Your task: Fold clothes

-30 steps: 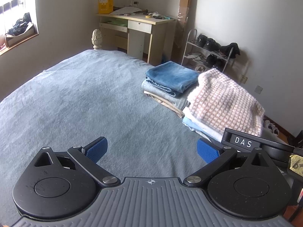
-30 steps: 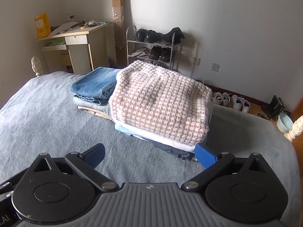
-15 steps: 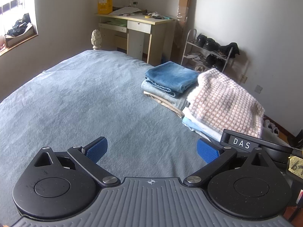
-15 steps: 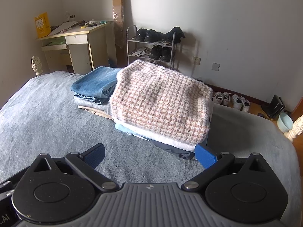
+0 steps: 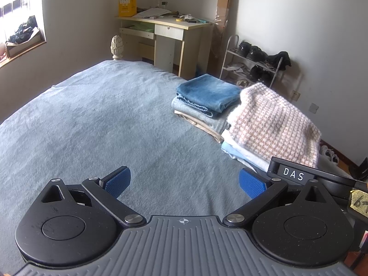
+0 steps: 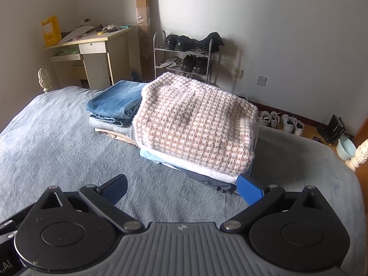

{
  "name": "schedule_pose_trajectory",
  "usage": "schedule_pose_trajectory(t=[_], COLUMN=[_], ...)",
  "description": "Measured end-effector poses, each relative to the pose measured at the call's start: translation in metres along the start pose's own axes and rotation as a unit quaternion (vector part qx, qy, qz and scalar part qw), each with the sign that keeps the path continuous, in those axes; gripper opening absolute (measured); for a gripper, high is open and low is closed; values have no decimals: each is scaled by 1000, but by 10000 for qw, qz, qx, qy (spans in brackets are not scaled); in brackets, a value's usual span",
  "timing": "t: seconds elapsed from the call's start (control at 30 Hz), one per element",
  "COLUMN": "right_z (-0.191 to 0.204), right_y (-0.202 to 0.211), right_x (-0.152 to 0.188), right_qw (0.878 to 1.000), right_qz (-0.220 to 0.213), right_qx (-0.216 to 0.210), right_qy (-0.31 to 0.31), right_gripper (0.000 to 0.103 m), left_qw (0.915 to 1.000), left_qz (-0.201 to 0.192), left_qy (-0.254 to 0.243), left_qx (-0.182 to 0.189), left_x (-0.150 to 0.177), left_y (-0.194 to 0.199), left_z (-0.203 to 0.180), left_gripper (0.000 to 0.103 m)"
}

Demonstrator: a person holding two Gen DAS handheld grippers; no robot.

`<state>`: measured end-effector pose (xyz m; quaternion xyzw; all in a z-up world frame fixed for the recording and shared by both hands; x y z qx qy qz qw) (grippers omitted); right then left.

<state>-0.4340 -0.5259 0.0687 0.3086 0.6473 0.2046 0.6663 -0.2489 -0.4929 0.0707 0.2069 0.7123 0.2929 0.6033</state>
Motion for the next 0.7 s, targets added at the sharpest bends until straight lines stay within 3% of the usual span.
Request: schedule_pose_trajectory(t=[0.7], right_z=[2], right_y=[0], right_x=[0], right_qw=[10000], right_qz=[12], right_qx=[-20], right_qy=[-32], right_gripper=[103], left_qw=[10000], left_qz=[-28], left_qy=[-22], left_qx=[-32], left_x=[-1], left_y=[0], left_z=[1], left_gripper=[102])
Point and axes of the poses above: each gripper's, at about its wrist camera, not at the fingertips, and y roughly against the way its jaws point, z to its left, x to its underside, the point moved 5 cm from there along -y, roughly the way its jaws point, and after that the axes turned 4 degrees about -z, right-handed, at the moved point
